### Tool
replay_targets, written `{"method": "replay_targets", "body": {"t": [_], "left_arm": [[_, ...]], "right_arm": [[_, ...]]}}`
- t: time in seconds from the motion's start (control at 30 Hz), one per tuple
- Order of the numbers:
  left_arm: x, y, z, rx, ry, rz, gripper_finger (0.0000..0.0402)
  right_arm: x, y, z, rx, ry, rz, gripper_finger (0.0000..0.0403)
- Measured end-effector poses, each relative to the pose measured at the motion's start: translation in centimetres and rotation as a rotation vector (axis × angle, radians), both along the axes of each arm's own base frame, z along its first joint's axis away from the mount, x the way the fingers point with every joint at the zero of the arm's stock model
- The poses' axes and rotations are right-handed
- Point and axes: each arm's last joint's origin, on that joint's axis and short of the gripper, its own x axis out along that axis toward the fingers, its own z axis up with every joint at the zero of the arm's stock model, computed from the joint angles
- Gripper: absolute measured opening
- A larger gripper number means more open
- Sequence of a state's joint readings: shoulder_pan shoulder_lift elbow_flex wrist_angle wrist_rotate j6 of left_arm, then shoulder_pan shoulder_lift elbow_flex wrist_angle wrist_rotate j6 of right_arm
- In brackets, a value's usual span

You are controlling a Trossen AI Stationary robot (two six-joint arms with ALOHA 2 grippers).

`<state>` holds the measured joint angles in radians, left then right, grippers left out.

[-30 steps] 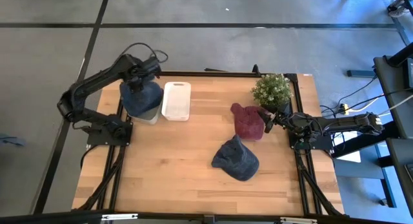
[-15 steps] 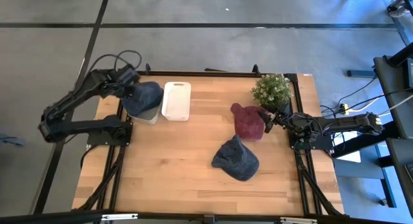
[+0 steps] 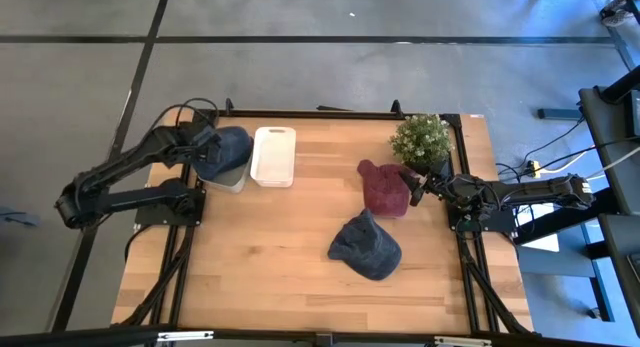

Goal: Pick & Place hat
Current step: Put the left blue cap into the gray bin

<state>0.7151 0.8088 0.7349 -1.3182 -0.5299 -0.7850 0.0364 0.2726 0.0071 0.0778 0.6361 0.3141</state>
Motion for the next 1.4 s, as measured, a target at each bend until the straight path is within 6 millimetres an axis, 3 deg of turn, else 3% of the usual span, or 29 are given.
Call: {"method": "replay_targets", "body": {"t": [0.2,0.7,1.4], "left_arm": [[0.1,0.2,-1.8,0.031,-0.007,0.051,0.0169],[-0.2,1.2,-2.0,0.088,-0.058,0.261,0.0169],[1.4,5.2,-4.7,-0.009,0.021,0.345,0.0168]], "right_arm": [[0.0,0.0,0.0,0.000,0.000,0.001,0.0218],[0.0,0.0,0.0,-0.003,0.002,0.001,0.0218],[0.0,0.0,0.0,-0.004,0.003,0.001,0.0218]]}}
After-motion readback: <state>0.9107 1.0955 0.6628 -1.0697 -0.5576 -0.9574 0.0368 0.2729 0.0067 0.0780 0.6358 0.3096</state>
